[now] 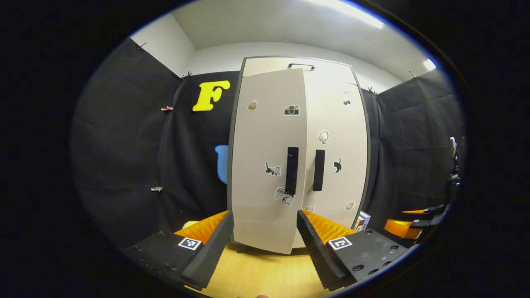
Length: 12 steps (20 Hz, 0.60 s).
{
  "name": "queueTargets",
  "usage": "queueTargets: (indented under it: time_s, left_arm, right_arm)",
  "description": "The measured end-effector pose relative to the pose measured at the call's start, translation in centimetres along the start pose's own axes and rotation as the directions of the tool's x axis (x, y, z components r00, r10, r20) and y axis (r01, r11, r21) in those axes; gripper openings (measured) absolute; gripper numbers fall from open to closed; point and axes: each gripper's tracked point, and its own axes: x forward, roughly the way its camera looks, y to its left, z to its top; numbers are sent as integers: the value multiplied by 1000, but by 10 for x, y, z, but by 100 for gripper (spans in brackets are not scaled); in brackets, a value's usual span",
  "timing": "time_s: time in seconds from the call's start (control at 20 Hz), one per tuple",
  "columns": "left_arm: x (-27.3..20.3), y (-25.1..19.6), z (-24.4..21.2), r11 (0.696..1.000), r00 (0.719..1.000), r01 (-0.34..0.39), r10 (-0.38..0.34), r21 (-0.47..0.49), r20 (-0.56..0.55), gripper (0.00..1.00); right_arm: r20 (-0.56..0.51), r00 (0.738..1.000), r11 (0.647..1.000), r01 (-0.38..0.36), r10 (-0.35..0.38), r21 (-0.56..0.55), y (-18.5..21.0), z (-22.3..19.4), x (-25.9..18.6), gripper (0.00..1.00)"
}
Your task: Grab one shoe with the right hand and put it into the shoe cabinet, grab the other shoe with the left hand and put it into the shoe cabinet; then close the right door with the right hand and the left door with the left hand.
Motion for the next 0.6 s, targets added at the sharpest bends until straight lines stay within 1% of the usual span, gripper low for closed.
queueTargets:
  time_s: [0.1, 0.15, 0.4, 0.5, 0.6]
  left_arm:
    - [-10, 13, 0, 999, 999, -30, 29, 34, 19, 94]
    - [-15, 16, -10, 999, 999, -32, 31, 38, 7, 95]
    - [-38, 17, -39, 999, 999, 31, -32, -18, -41, 95]
    - [-49, 21, -50, 999, 997, 47, -48, -16, -54, 95]
    - [-59, 26, -59, 998, 996, 64, -64, -3, -66, 95]
  right_arm:
    - [40, 998, 999, 44, -44, -5, 3, 7, -16, 98]
    - [50, 997, 998, 60, -60, -11, 6, 7, -24, 98]
    - [32, 994, 994, 107, -106, -28, 21, -16, -63, 98]
    - [31, 990, 990, 136, -135, -29, 25, -25, -77, 98]
    - [28, 989, 988, 149, -148, -27, 33, -35, -91, 98]
